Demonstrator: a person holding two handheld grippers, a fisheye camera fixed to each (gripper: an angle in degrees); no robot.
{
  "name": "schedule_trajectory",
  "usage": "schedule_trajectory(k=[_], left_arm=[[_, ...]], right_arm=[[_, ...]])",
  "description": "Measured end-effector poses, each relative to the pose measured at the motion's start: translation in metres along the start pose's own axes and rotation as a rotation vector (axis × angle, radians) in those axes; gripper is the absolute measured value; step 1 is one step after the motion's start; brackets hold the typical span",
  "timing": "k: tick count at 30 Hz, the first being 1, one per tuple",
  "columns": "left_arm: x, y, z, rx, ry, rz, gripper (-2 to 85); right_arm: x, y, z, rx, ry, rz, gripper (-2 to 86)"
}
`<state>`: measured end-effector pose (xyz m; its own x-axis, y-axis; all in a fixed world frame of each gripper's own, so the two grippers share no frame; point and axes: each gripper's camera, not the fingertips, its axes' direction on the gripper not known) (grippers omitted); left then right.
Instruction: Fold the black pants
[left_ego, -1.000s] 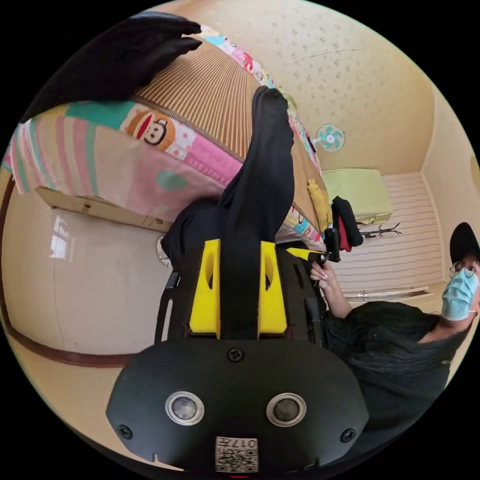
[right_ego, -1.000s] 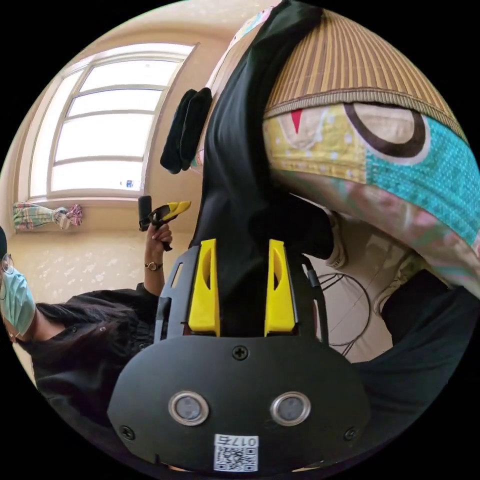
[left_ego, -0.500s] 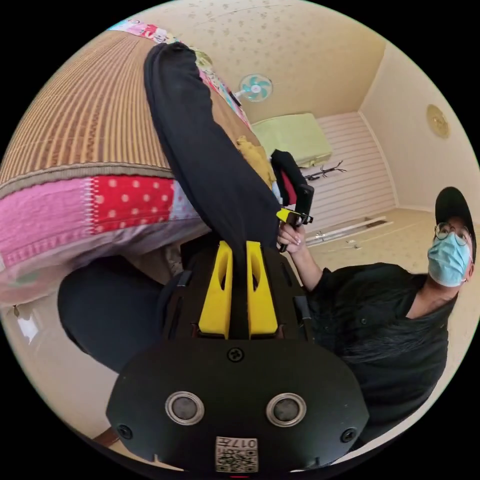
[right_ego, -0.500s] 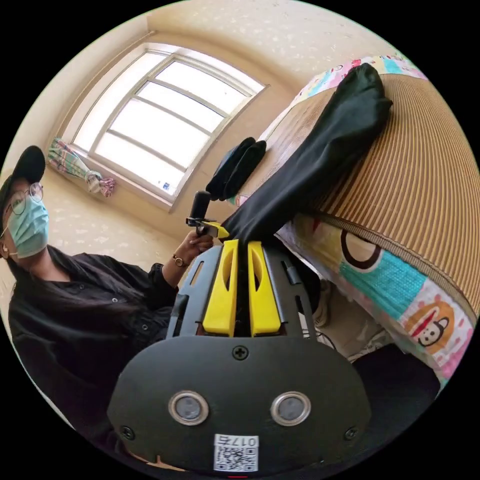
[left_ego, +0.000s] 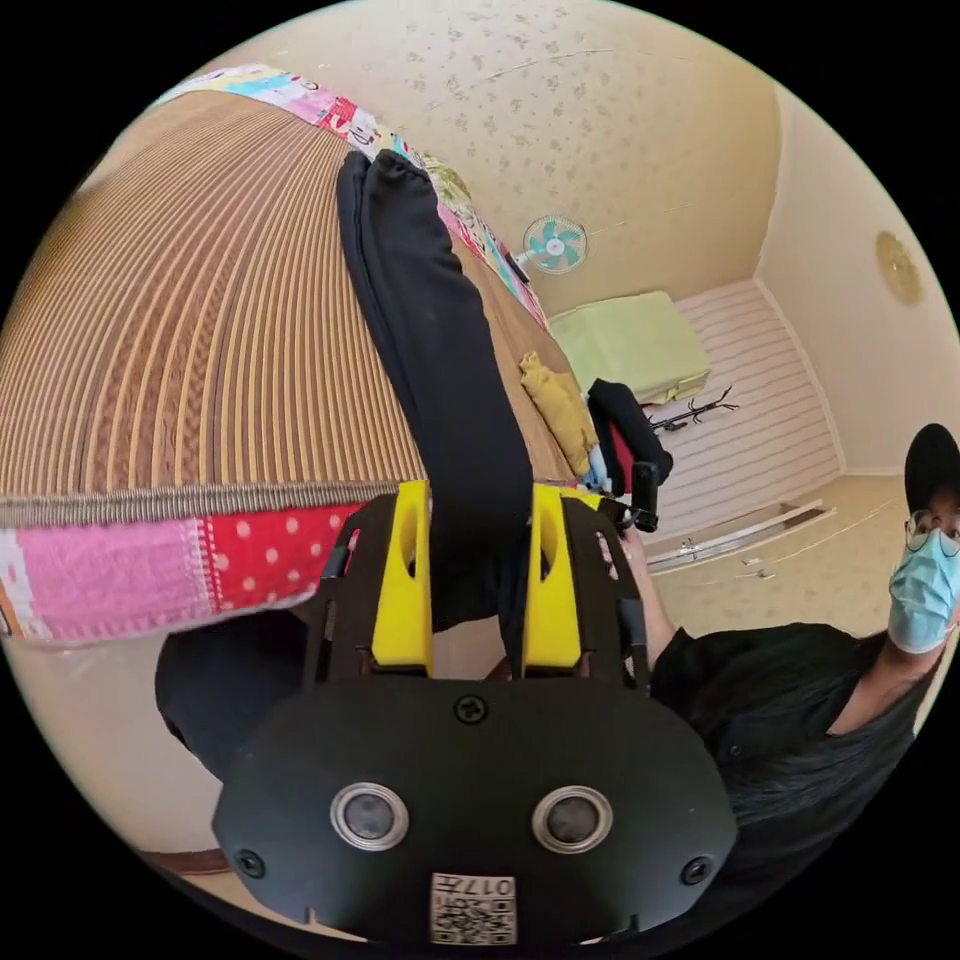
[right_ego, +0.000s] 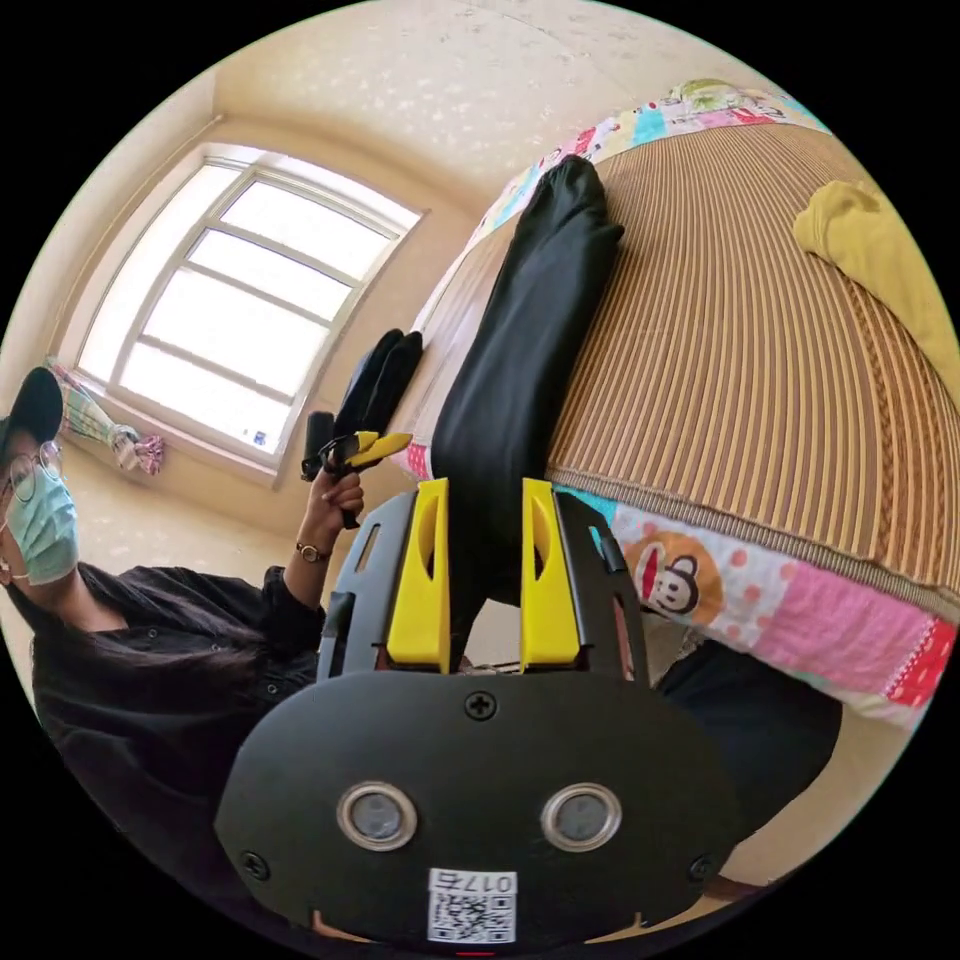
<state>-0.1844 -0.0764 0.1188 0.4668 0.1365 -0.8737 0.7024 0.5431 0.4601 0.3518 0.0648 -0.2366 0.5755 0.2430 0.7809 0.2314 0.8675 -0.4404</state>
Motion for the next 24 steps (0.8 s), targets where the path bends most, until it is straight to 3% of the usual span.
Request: schedule_trajectory(k=[3, 8, 17, 19, 24], left_arm=[[-0.009, -0.029, 0.023, -0.02, -0.024, -0.056, 16.6], [-0.009, -0.015, 0.033, 0.029, 0.02, -0.175, 16.7], [-0.022, -0.005, 0.067, -0.052, 0.2, -0.298, 5.0], [-0.008, 0.01, 0.051, 0.021, 0.251, -0.268, 4.5], [0.107, 0.049, -0.023, 0.181, 0.383, 0.092, 4.1]], right_arm=[[0.018, -0.033, 0.002, 0.044, 0.045, 0.046, 13.2], [0.023, -0.042, 0.034, -0.098, -0.039, 0.128, 13.2], [0.027, -0.037, 0.076, -0.19, -0.37, 0.186, 4.1], [0.007, -0.02, 0.054, -0.129, -0.425, 0.143, 2.9], [-0.105, 0.017, -0.031, -0.015, -0.505, -0.145, 1.2]])
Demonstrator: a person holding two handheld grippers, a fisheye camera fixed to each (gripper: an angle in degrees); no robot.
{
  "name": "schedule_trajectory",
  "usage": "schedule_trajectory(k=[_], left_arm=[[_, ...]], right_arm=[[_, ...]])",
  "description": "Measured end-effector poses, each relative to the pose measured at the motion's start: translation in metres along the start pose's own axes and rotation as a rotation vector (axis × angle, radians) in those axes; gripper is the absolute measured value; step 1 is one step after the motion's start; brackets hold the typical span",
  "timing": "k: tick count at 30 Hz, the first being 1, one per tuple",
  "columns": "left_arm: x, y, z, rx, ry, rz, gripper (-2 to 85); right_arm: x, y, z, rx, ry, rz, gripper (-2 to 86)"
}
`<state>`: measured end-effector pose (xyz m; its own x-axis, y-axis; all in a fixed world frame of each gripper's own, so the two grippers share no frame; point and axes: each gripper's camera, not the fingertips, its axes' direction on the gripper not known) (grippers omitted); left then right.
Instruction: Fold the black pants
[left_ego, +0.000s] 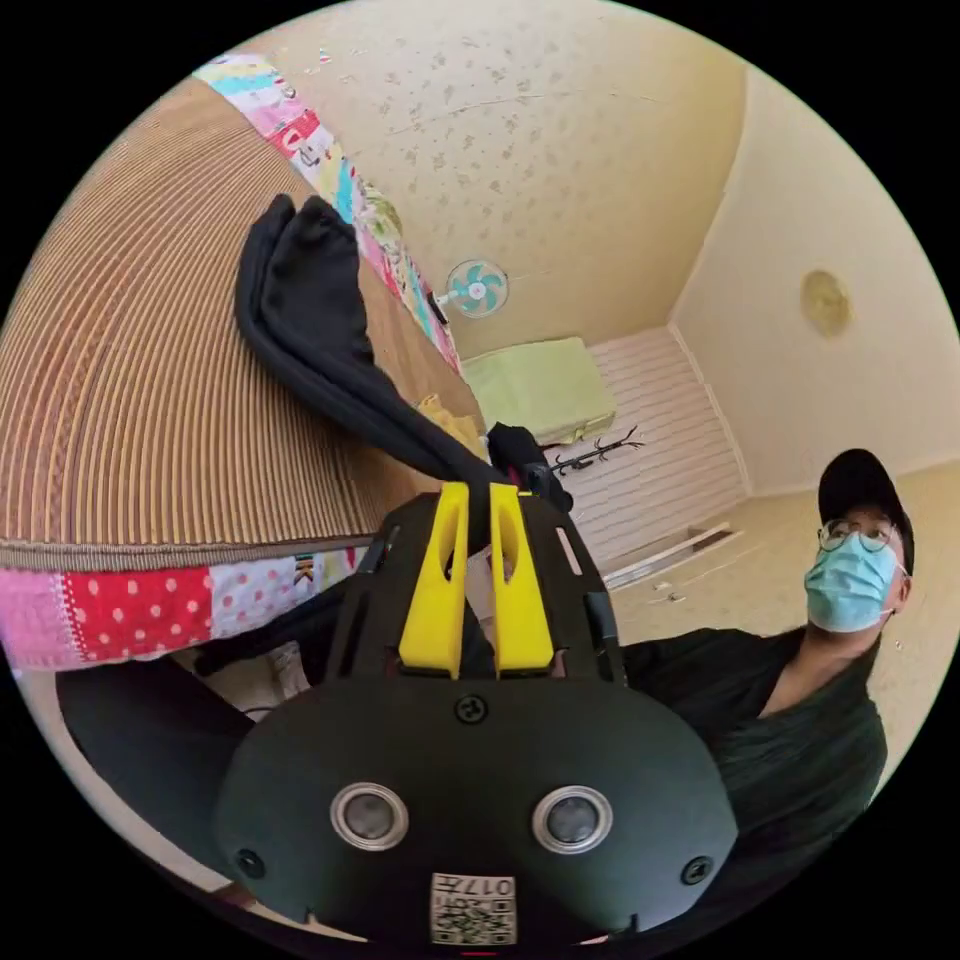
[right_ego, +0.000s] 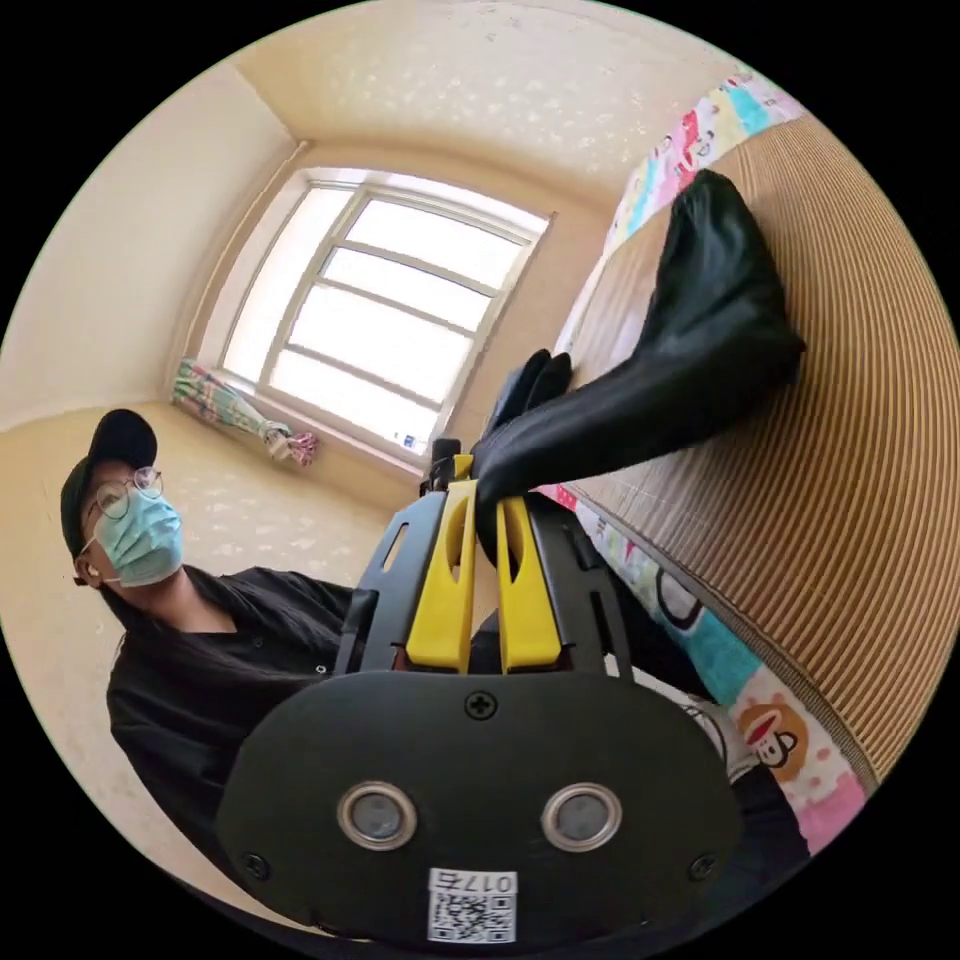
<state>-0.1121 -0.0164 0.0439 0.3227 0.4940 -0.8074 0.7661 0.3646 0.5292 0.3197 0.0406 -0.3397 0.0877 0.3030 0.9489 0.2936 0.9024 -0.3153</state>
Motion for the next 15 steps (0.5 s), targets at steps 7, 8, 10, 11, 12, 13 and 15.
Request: schedule_trajectory(k=[7, 8, 10, 11, 12, 13, 15], left_arm=[[0.24, -0.024, -0.026, 0.133, 0.095, 0.581, 4.1], [0.276, -0.027, -0.029, 0.158, 0.112, 0.638, 4.1], [0.323, -0.032, -0.031, 0.2, 0.109, 0.699, 4.1], [0.347, -0.037, -0.029, 0.224, 0.075, 0.706, 4.1], [0.362, -0.044, -0.027, 0.244, 0.038, 0.686, 4.1], [0.367, -0.049, -0.025, 0.247, 0.02, 0.668, 4.1], [0.367, -0.071, -0.013, 0.236, -0.022, 0.602, 4.1]], right_arm=[[-0.303, -0.026, -0.027, 0.039, -0.04, -0.597, 0.6], [-0.35, -0.025, -0.031, 0.05, -0.03, -0.675, 0.6], [-0.413, -0.025, -0.034, 0.071, 0.019, -0.766, 0.5], [-0.445, -0.028, -0.035, 0.086, 0.083, -0.778, 0.5], [-0.458, -0.031, -0.035, 0.098, 0.117, -0.766, 0.5], [-0.475, -0.038, -0.036, 0.117, 0.168, -0.725, 0.5], [-0.483, -0.053, -0.035, 0.118, 0.203, -0.652, 0.5]])
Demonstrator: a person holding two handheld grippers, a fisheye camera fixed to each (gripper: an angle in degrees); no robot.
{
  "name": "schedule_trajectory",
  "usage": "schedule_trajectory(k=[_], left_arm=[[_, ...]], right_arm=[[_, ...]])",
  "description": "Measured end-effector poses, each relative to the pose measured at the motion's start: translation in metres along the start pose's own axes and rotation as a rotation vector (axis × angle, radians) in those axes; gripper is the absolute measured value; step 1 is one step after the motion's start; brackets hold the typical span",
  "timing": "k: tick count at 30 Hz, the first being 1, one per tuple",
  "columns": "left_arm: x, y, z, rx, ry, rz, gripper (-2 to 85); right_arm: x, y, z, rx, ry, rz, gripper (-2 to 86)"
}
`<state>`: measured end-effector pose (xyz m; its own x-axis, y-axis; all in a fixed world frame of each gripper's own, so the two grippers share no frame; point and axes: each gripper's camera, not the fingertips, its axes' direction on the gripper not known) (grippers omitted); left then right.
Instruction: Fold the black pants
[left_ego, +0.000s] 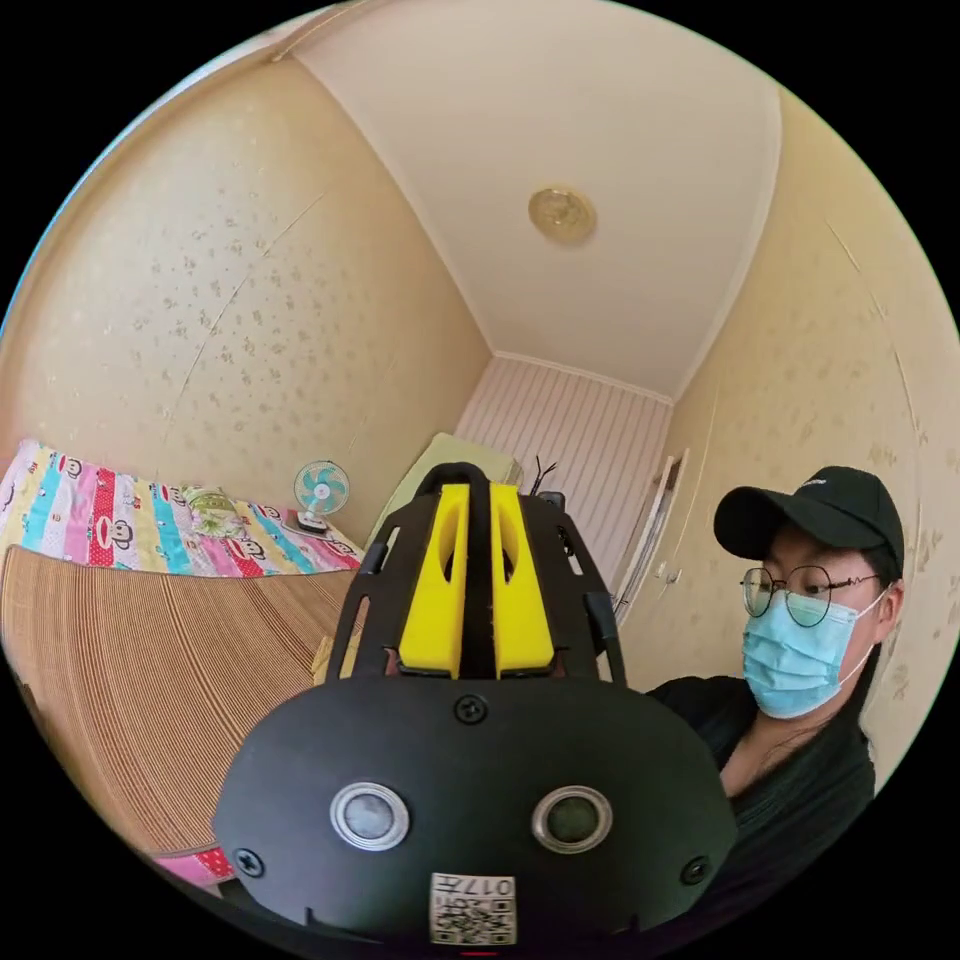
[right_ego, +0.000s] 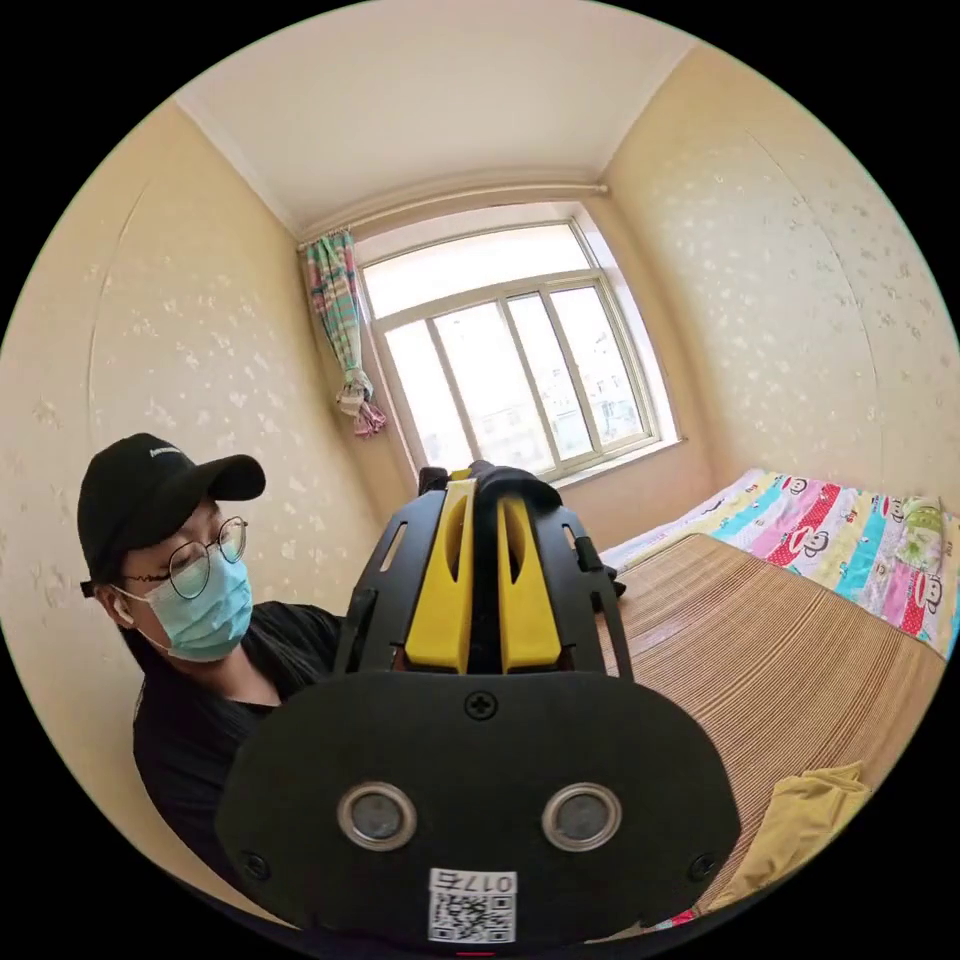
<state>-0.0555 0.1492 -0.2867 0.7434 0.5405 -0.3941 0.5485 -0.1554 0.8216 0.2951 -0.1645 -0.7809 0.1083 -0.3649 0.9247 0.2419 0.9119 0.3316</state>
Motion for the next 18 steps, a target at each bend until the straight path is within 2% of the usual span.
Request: schedule_trajectory(k=[4, 6, 11, 13, 15, 18], left_arm=[[-0.067, 0.0, 0.03, -0.045, -0.004, -0.161, 4.0], [-0.119, -0.003, 0.054, -0.086, -0.085, -0.228, 4.0], [-0.23, 0.001, 0.111, -0.217, -0.279, -0.265, 4.2], [-0.268, 0.025, 0.127, -0.263, -0.332, -0.276, 4.2], [-0.304, 0.082, 0.14, -0.393, -0.387, -0.282, 4.3], [-0.33, 0.189, 0.139, -0.497, -0.333, -0.393, 4.6]], right_arm=[[0.061, -0.012, 0.016, -0.041, 0.011, 0.181, 0.5], [0.097, -0.017, 0.03, -0.09, 0.064, 0.227, 0.5], [0.213, -0.014, 0.083, -0.217, 0.345, 0.306, 0.6], [0.241, 0.015, 0.099, -0.23, 0.373, 0.37, 0.8], [0.256, 0.061, 0.116, -0.278, 0.407, 0.413, 1.2], [0.255, 0.174, 0.132, -0.343, 0.431, 0.478, 2.7]])
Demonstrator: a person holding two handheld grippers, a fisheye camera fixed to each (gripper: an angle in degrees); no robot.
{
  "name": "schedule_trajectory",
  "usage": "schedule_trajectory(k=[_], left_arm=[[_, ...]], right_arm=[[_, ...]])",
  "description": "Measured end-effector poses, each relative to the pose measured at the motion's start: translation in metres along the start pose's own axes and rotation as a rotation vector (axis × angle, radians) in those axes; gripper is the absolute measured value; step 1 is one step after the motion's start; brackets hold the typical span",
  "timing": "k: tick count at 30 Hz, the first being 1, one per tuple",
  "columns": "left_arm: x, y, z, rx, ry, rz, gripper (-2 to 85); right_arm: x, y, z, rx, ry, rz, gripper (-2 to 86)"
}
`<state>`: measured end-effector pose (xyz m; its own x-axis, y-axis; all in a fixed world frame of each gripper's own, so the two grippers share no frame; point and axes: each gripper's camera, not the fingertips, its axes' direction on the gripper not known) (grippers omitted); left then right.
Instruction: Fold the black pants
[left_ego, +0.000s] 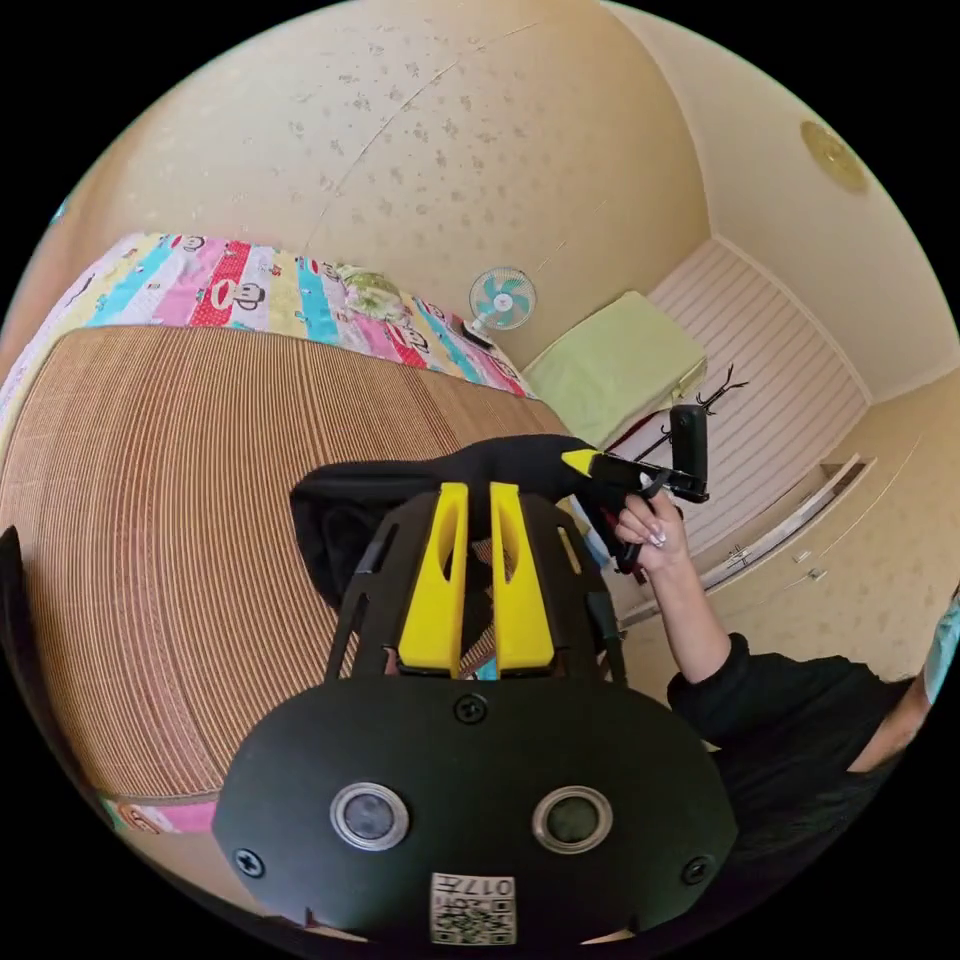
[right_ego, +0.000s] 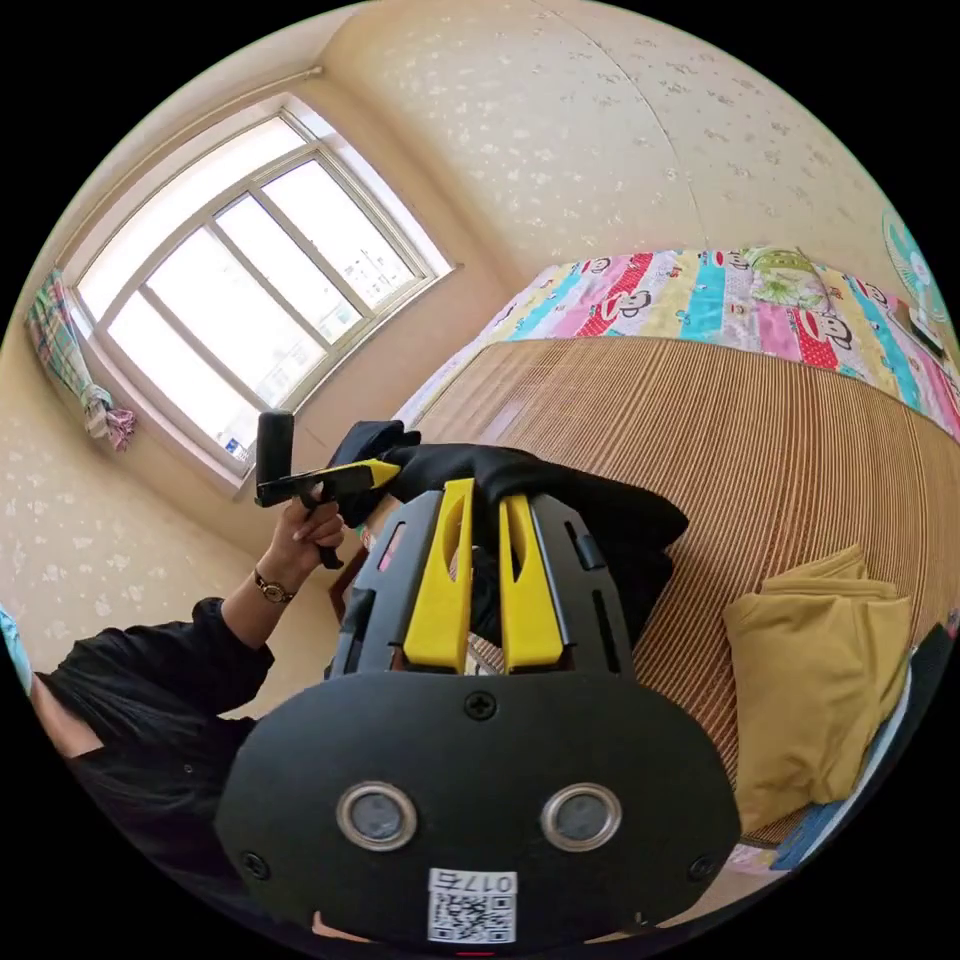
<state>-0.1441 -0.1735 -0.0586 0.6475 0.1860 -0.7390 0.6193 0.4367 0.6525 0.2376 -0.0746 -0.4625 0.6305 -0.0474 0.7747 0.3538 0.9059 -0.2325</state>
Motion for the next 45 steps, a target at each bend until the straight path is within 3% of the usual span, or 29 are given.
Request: schedule_trajectory(k=[3, 6, 9, 12, 18, 26, 30, 34, 37, 39, 42, 45], left_arm=[[-0.058, 0.082, 0.045, -0.101, 0.083, -0.211, 8.4], [-0.104, 0.131, 0.057, -0.048, 0.294, -0.399, 16.1], [-0.131, 0.132, 0.051, 0.094, 0.314, -0.479, 18.1], [-0.146, 0.09, 0.068, 0.047, 0.257, -0.48, 22.3], [-0.15, 0.04, 0.148, -0.142, 0.282, -0.521, 15.1], [-0.069, 0.124, 0.166, -0.229, 0.38, -0.548, 10.4], [-0.028, 0.176, 0.14, -0.231, 0.358, -0.536, 10.3], [0.006, 0.155, 0.101, -0.247, 0.231, -0.329, 10.4], [0.059, 0.13, 0.078, -0.21, 0.116, -0.098, 11.5], [0.097, 0.116, 0.059, -0.139, 0.173, 0.039, 11.3], [0.123, 0.111, 0.041, -0.105, 0.212, 0.101, 11.1], [0.123, 0.121, 0.03, -0.111, 0.183, 0.101, 11.1]], right_arm=[[0.041, 0.111, 0.047, -0.086, 0.016, 0.135, 6.3], [0.086, 0.206, 0.05, -0.036, -0.027, 0.414, 10.1], [0.115, 0.26, 0.032, 0.17, -0.324, 0.575, 13.1], [0.121, 0.255, 0.032, 0.204, -0.456, 0.6, 17.5], [0.09, 0.231, 0.048, 0.129, -0.594, 0.554, 24.3], [0.079, 0.313, 0.035, 0.379, -0.766, 0.699, 28.5], [0.056, 0.298, 0.07, 0.172, -0.881, 0.584, 26.9], [0.032, 0.302, 0.087, 0.357, -1.162, 0.493, 24.4], [0.017, 0.259, 0.053, 0.396, -1.158, 0.297, 23.2], [0.014, 0.228, 0.022, 0.416, -1.144, 0.172, 22.7], [0.028, 0.183, -0.036, 0.478, -1.144, 0.048, 22.2], [0.054, 0.148, -0.099, 0.442, -0.982, -0.005, 22.0]])
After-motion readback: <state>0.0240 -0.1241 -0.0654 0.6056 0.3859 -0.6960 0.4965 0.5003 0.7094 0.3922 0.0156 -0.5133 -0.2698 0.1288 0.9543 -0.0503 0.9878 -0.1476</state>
